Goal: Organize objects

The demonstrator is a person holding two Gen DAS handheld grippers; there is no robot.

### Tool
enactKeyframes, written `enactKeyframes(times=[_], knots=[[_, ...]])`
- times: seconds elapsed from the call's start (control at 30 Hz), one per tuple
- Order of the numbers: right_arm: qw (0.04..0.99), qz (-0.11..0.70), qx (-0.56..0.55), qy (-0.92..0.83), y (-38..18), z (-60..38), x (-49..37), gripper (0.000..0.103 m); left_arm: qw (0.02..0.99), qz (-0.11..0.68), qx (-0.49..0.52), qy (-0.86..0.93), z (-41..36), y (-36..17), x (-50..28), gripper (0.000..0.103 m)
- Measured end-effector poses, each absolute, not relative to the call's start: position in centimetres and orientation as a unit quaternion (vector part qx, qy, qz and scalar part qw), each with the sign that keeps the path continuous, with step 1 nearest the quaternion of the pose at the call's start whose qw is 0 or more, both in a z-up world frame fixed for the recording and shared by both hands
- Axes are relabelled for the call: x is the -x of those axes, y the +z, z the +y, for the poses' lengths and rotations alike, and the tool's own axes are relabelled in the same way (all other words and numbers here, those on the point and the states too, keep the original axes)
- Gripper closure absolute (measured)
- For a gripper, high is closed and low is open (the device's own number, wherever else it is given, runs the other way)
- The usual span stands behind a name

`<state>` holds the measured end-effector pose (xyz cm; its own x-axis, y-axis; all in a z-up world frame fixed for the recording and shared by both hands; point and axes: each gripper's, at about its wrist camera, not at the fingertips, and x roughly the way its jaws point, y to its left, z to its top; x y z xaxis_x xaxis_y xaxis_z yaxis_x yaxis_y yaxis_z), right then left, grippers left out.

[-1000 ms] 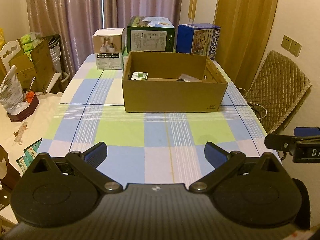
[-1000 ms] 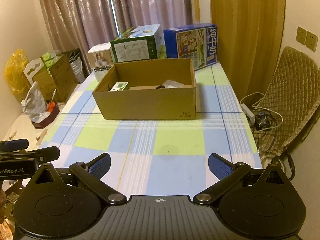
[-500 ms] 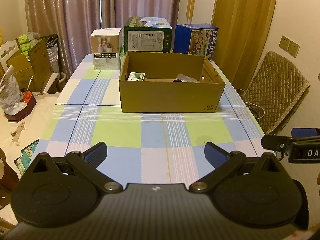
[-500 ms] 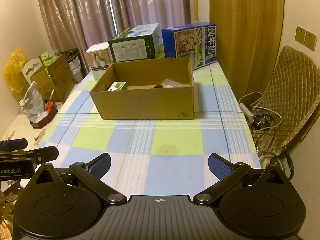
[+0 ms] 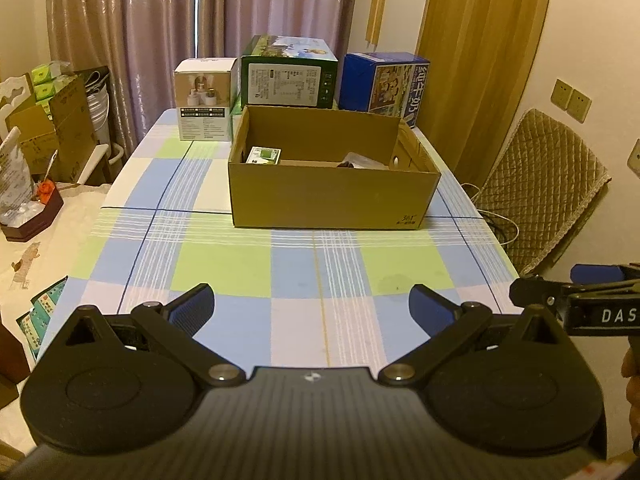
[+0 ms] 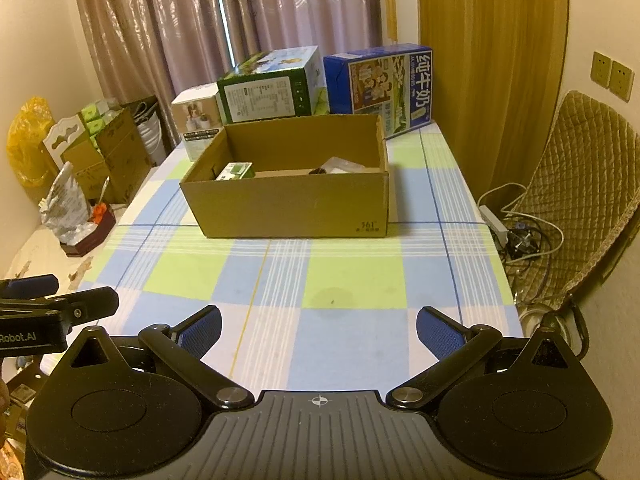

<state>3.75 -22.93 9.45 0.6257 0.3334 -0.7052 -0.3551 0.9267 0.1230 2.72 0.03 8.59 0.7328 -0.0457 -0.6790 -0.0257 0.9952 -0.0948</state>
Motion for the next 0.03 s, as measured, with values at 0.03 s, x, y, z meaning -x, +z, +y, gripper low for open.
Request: enactKeyframes(times=[0.03], knots=[[0.902,0.388,0.013,0.19,9.41,-22.95,-3.7,0.002,0.93,0.365,0.05,-0.004,0.05,8.59,-2.72,0.001]])
